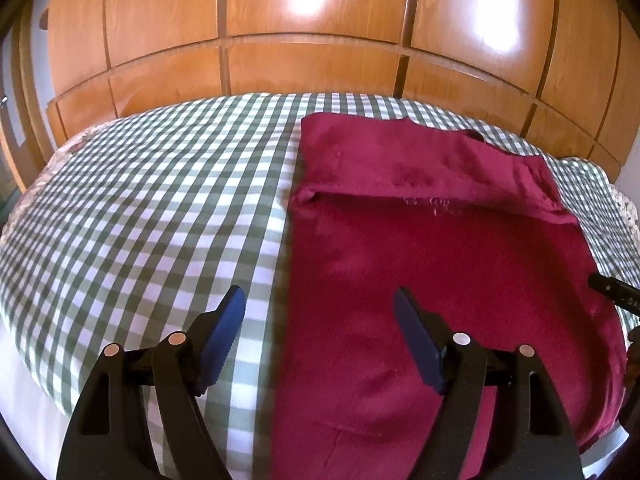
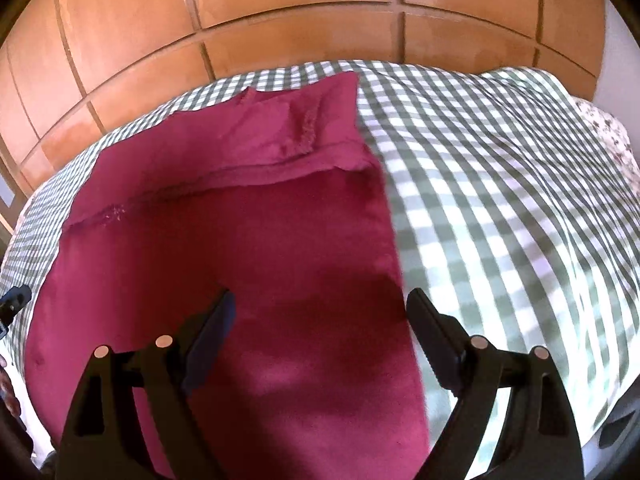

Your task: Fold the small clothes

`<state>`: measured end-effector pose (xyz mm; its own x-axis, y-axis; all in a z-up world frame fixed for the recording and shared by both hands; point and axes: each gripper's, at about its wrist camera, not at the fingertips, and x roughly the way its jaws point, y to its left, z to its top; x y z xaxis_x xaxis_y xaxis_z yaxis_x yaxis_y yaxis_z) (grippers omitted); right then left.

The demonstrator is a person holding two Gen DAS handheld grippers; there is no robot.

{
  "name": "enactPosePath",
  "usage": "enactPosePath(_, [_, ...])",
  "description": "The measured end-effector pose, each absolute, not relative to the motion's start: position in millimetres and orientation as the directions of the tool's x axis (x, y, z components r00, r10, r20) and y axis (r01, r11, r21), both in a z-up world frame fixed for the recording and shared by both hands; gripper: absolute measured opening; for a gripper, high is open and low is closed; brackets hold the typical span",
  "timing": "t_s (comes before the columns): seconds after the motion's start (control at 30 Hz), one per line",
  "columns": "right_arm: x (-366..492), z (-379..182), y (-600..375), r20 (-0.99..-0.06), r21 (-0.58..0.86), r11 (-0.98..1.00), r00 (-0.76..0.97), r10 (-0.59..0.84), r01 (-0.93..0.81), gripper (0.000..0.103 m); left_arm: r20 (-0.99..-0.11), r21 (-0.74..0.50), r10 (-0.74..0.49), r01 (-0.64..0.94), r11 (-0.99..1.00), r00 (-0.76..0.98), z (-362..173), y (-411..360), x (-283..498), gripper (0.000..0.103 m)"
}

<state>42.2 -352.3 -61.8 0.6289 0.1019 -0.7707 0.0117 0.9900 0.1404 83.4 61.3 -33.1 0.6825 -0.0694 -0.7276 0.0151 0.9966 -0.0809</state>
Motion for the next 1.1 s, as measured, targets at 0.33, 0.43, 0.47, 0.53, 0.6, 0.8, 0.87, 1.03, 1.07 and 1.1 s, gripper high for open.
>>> enactPosePath(0.33, [1, -71, -382, -0.802, 0.172, 0.985, 0.582, 0.136, 0.007, 0.087, -0.772, -0.052, -0.062, 0.034, 0.998, 0.632, -47, 71, 66, 0.075])
enactPosePath(0.43, [-13, -72, -383, -0.809, 0.186, 0.982, 0.565, 0.162, -0.015, 0.087, -0.796, -0.043, -0.061, 0.044, 0.998, 0.602, -54, 75, 57, 0.075])
enactPosePath(0.47, [-18, -73, -382, -0.812, 0.19, 0.981, 0.557, 0.172, -0.025, 0.087, -0.807, -0.046, -0.07, 0.055, 0.997, 0.586, -57, 76, 52, 0.075])
enactPosePath(0.53, [-31, -73, -382, -0.82, 0.204, 0.978, 0.537, 0.197, -0.047, 0.086, -0.824, -0.051, -0.091, 0.088, 0.995, 0.56, -61, 79, 40, 0.075])
enactPosePath(0.6, [-42, -75, -381, -0.829, 0.216, 0.975, 0.516, 0.215, -0.059, 0.083, -0.836, -0.055, -0.12, 0.136, 0.989, 0.535, -62, 82, 25, 0.075])
enactPosePath(0.8, [-79, -88, -387, -0.864, 0.263, 0.962, 0.426, 0.268, -0.072, 0.055, -0.881, -0.215, -0.284, 0.215, 0.953, 0.378, -71, 96, -4, 0.068])
enactPosePath(0.87, [-87, -94, -386, -0.877, 0.27, 0.959, 0.39, 0.281, -0.083, 0.039, -0.874, -0.294, -0.367, 0.256, 0.921, 0.318, -75, 93, -9, 0.044])
enactPosePath(1.03, [-90, -76, -381, -0.846, 0.318, 0.939, 0.408, 0.344, -0.132, 0.009, -0.837, -0.403, -0.478, 0.29, 0.868, 0.267, -68, 97, -10, 0.011])
enactPosePath(1.07, [-89, -69, -381, -0.831, 0.335, 0.931, 0.421, 0.365, -0.145, 0.009, -0.819, -0.433, -0.507, 0.291, 0.853, 0.267, -62, 100, -8, 0.011])
enactPosePath(1.1, [-85, -57, -382, -0.805, 0.368, 0.917, 0.44, 0.398, -0.157, 0.009, -0.796, -0.474, -0.544, 0.286, 0.833, 0.266, -58, 104, -6, 0.011])
